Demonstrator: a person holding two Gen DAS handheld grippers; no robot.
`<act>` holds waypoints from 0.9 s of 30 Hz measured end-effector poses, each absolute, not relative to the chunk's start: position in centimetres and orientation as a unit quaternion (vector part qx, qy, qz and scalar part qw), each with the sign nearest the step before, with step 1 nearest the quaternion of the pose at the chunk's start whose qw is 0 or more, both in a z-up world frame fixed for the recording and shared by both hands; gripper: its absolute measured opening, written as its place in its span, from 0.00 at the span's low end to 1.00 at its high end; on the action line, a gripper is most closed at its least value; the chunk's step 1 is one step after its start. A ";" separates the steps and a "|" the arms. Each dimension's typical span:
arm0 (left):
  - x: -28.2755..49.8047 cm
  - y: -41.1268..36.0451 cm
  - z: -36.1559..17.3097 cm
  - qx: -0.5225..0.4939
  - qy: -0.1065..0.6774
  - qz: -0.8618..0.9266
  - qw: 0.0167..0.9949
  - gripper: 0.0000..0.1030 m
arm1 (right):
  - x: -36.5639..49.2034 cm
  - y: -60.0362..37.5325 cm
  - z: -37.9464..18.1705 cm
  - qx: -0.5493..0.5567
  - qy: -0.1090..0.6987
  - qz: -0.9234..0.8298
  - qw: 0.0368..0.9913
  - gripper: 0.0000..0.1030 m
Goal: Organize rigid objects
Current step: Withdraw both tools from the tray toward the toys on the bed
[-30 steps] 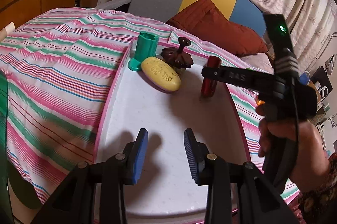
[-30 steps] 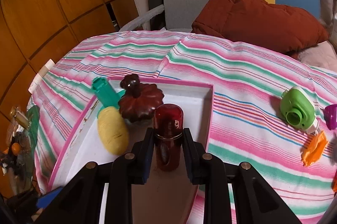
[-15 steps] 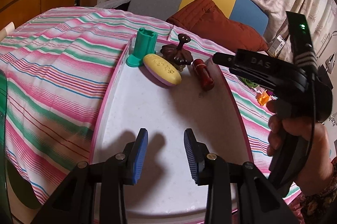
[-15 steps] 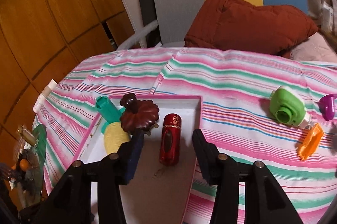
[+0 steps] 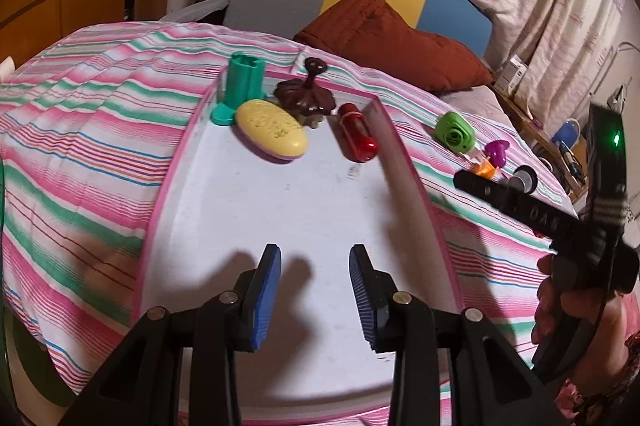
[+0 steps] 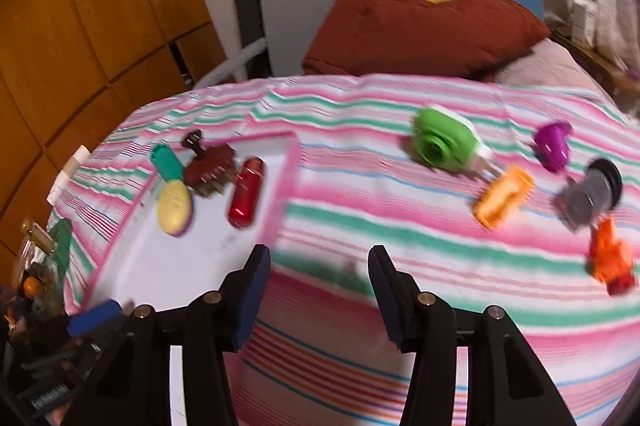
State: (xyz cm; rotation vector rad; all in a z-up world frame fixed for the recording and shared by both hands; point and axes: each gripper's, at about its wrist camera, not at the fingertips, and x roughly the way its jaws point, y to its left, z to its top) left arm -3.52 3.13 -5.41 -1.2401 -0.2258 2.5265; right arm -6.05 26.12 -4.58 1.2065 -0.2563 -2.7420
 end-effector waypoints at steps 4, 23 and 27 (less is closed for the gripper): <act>-3.2 4.0 -5.1 -0.432 -0.070 0.884 0.165 0.34 | -4.7 27.8 -5.4 0.404 -0.092 -0.909 0.053 0.51; -1.3 11.9 -3.5 -0.431 -0.019 0.869 0.241 0.34 | 3.0 43.9 -7.7 0.382 -0.151 -0.902 -0.131 0.51; -1.1 13.5 -3.2 -0.432 -0.009 0.865 0.257 0.36 | 3.1 47.1 -6.6 0.357 -0.170 -0.903 -0.169 0.55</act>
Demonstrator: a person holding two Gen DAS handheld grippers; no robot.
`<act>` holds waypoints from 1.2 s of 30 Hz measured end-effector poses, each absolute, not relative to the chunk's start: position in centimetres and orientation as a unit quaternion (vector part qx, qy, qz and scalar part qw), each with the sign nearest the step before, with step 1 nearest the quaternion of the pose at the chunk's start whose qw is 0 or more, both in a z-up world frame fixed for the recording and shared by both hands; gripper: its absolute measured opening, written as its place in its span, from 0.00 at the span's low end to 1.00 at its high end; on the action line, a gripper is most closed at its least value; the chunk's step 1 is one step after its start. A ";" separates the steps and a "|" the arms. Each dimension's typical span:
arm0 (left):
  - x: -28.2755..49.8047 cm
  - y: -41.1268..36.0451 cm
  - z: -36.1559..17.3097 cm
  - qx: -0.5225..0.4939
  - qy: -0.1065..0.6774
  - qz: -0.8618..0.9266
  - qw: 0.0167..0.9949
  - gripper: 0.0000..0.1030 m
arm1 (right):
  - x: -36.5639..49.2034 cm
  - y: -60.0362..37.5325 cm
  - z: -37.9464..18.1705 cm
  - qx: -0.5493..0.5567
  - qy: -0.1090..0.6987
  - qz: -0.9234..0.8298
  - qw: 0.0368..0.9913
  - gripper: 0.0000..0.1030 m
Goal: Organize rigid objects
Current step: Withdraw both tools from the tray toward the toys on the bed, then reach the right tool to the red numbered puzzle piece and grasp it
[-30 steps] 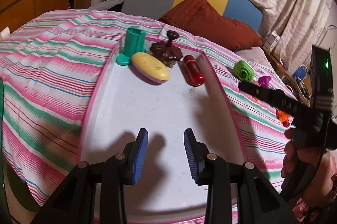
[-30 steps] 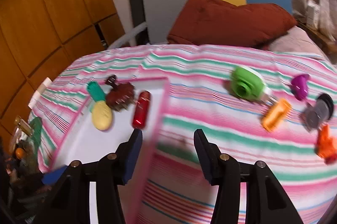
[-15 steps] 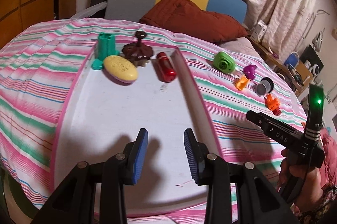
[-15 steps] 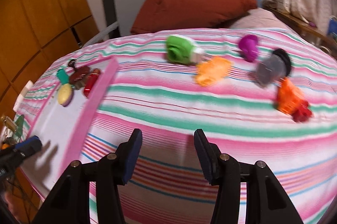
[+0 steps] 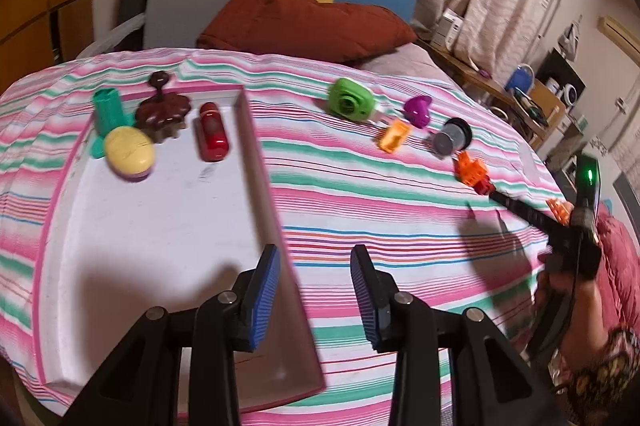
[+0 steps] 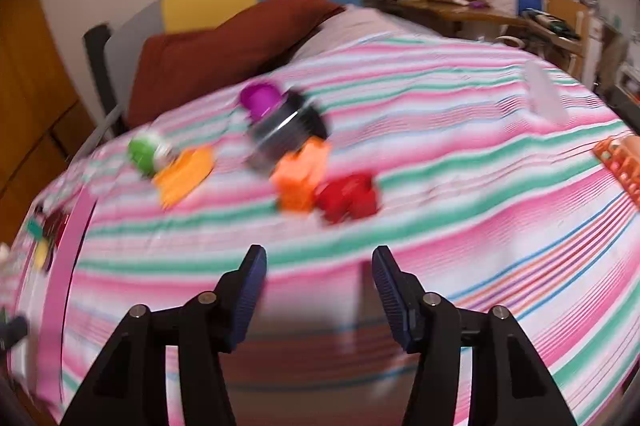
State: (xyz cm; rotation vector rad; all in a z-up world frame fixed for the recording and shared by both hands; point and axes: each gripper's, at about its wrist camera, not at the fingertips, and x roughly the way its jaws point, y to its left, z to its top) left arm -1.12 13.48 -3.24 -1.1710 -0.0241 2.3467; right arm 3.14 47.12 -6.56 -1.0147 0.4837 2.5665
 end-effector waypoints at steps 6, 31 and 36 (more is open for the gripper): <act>-0.4 14.7 -3.1 -0.431 0.010 0.863 0.262 0.36 | -0.3 50.0 -5.7 -0.358 0.153 0.895 0.215 0.61; 0.5 18.2 -2.7 -0.434 0.034 0.852 0.291 0.36 | -0.7 49.6 -8.0 -0.395 0.155 0.894 0.141 0.68; 0.5 18.9 -2.6 -0.438 0.038 0.849 0.292 0.36 | -2.0 49.0 -8.2 -0.409 0.128 0.893 0.135 0.50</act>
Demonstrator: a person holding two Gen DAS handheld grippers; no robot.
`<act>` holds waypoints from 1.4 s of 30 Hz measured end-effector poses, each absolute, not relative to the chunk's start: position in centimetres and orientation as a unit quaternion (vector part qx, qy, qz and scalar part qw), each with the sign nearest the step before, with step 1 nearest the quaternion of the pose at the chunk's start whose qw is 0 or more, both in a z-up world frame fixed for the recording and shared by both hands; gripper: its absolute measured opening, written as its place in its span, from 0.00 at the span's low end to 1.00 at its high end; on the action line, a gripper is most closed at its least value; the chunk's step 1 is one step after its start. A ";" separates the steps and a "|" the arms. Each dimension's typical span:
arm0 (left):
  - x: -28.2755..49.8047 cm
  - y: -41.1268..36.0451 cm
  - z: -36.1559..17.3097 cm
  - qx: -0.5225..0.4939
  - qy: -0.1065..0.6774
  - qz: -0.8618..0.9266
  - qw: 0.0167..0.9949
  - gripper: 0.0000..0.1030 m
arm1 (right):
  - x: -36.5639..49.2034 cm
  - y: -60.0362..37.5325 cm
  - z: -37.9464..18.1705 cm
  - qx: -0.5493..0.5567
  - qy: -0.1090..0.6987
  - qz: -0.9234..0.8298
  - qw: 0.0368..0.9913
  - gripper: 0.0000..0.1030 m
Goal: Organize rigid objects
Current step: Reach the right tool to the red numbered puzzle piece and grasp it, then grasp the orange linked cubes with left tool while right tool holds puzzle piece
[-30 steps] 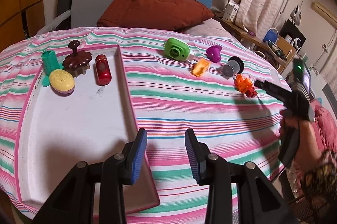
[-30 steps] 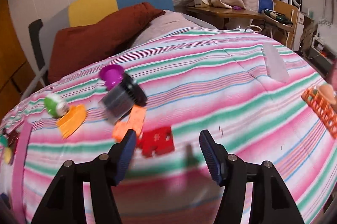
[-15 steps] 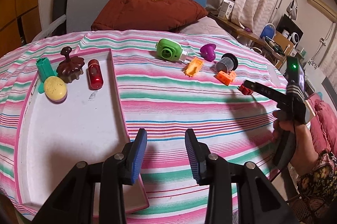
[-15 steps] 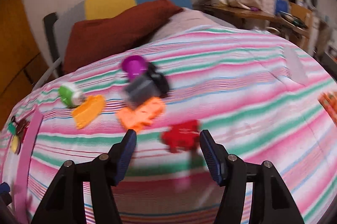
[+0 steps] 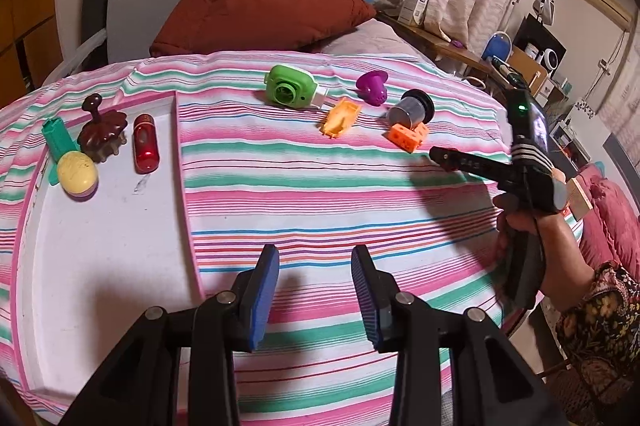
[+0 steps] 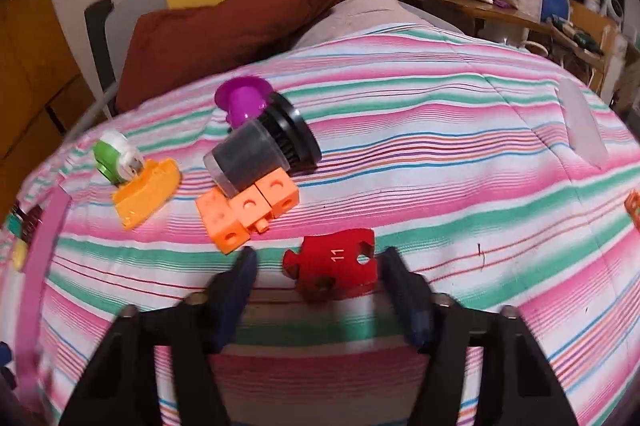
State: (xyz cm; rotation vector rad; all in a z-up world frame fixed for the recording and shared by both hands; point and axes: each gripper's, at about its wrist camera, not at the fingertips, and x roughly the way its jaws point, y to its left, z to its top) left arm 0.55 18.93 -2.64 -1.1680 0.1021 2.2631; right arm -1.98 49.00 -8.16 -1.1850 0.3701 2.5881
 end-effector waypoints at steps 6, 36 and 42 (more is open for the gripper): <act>1.0 21.5 -1.9 -0.432 0.058 0.844 0.312 0.36 | -0.9 49.5 -7.7 -0.395 0.131 0.897 0.153 0.46; -8.9 42.8 -7.7 -0.420 0.194 0.795 0.394 0.41 | 3.1 53.1 -8.7 -0.338 0.215 0.895 0.197 0.46; -8.8 43.8 -8.2 -0.417 0.194 0.787 0.411 0.41 | 3.0 53.0 -8.7 -0.338 0.214 0.895 0.198 0.46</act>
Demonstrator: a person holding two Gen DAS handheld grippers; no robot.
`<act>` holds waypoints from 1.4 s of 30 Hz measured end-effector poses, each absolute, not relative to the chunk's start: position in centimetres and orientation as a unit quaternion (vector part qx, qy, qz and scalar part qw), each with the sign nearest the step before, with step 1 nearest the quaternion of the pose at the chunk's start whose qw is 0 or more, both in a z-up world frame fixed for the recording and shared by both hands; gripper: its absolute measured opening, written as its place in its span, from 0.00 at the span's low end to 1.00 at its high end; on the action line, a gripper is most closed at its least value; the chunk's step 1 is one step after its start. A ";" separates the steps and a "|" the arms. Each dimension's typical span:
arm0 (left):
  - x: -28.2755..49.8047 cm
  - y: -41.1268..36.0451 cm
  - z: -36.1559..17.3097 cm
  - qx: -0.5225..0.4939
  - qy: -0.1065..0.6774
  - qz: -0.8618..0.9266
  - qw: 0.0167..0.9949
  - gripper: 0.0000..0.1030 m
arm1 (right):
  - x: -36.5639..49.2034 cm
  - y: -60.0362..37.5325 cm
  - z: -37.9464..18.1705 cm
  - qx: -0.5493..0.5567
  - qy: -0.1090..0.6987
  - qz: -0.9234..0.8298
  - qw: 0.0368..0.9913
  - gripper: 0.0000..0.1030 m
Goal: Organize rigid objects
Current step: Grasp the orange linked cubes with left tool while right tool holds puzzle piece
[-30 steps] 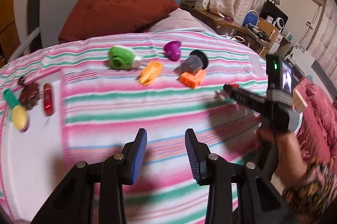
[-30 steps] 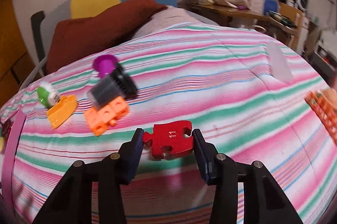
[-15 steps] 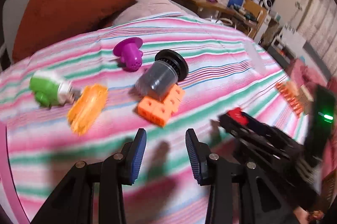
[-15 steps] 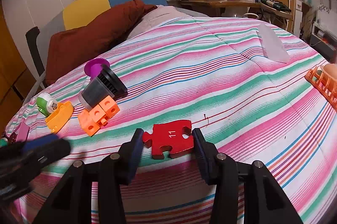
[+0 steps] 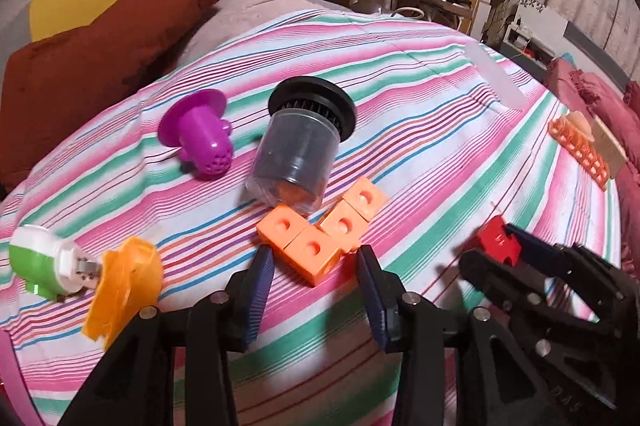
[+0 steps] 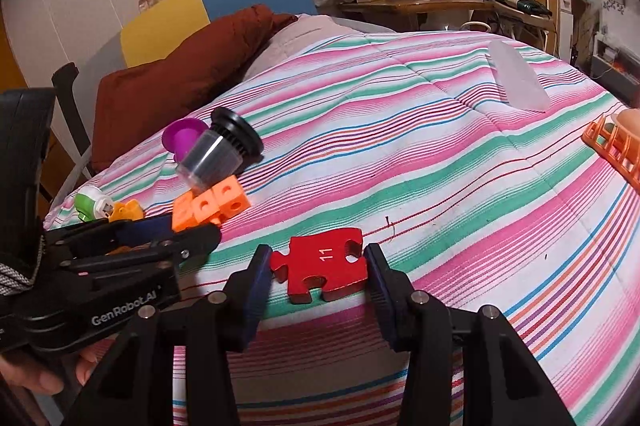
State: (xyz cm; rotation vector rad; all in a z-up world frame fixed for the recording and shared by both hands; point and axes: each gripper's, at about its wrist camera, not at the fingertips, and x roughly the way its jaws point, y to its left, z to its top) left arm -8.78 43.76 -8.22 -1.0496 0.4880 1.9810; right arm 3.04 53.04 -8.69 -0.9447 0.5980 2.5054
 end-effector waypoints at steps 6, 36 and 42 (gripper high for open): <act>-8.1 42.8 -8.1 -0.415 0.165 0.783 0.433 0.24 | 2.9 53.0 -8.7 -0.337 0.212 0.895 0.199 0.46; -8.5 41.8 -8.0 -0.426 0.152 0.777 0.437 0.22 | 3.0 53.0 -8.7 -0.332 0.222 0.896 0.195 0.46; -9.2 42.4 -6.5 -0.431 0.127 0.791 0.415 0.38 | 2.9 52.9 -8.7 -0.333 0.220 0.896 0.197 0.46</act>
